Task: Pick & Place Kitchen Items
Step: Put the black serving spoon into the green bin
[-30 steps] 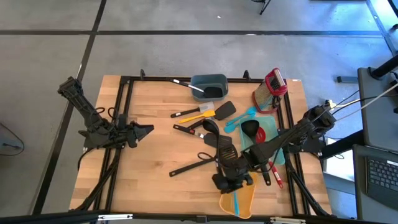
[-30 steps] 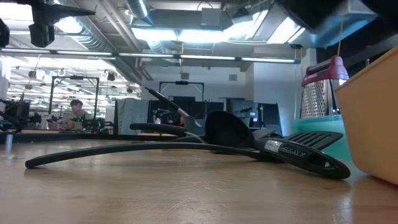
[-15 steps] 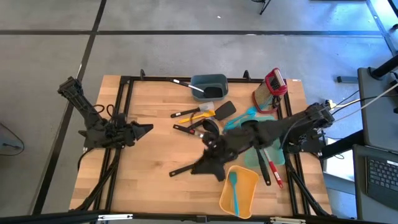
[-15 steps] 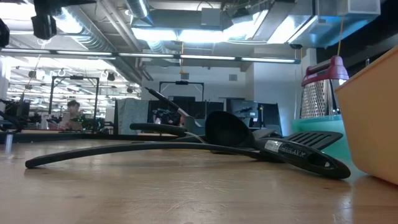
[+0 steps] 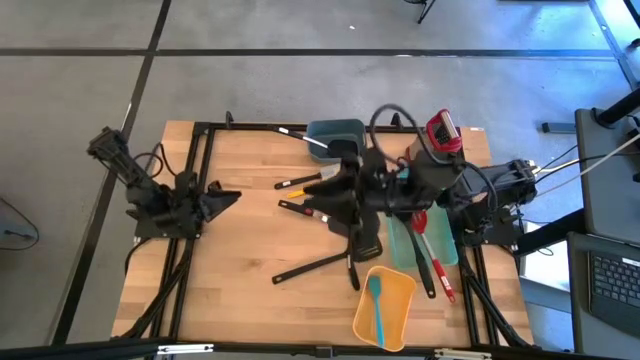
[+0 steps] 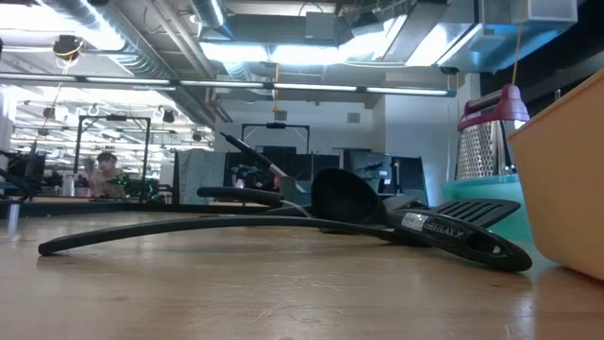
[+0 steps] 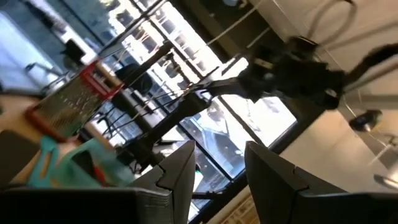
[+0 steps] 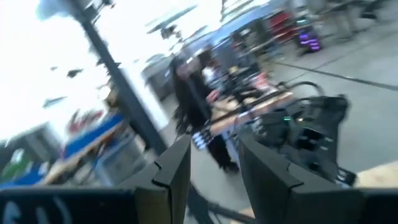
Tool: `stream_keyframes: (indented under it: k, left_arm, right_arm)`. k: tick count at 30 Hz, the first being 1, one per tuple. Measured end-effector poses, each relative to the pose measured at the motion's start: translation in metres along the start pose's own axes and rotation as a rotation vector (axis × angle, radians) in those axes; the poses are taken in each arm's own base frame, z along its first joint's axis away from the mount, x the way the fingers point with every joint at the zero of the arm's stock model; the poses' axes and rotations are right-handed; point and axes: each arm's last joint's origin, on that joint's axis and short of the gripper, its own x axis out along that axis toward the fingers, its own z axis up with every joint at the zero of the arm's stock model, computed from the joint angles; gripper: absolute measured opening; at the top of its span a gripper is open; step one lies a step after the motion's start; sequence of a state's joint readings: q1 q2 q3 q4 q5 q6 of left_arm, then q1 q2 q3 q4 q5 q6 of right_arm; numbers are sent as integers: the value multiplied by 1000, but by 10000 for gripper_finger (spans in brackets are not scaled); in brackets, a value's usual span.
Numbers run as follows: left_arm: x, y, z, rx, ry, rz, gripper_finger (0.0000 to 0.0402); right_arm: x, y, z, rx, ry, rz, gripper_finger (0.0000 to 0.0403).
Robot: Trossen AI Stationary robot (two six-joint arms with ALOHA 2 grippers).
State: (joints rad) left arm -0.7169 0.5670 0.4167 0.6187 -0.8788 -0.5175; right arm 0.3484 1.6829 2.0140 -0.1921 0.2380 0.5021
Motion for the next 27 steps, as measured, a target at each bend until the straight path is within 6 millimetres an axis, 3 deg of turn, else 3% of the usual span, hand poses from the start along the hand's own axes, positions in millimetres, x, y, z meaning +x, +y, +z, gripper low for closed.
stream_keyframes:
  k: [6, 11, 14, 21, 27]
  left_arm:
    - [13, -10, 2, 93, -13, 9, 132]
    - [22, -7, -10, 119, 10, 56, 132]
    - [27, -2, -18, 108, 24, 90, 132]
    - [41, 8, -31, 75, 41, 133, 132]
    - [49, 16, -28, 56, 26, 141, 132]
  right_arm:
    - [1, -3, 7, 177, -87, -50, 138]
    - [0, -2, 6, -98, -3, 71, 138]
    - [1, -8, -2, -145, 144, 145, 138]
    - [10, -30, -46, -174, 316, 50, 138]
    - [10, -49, -82, -207, 359, -121, 138]
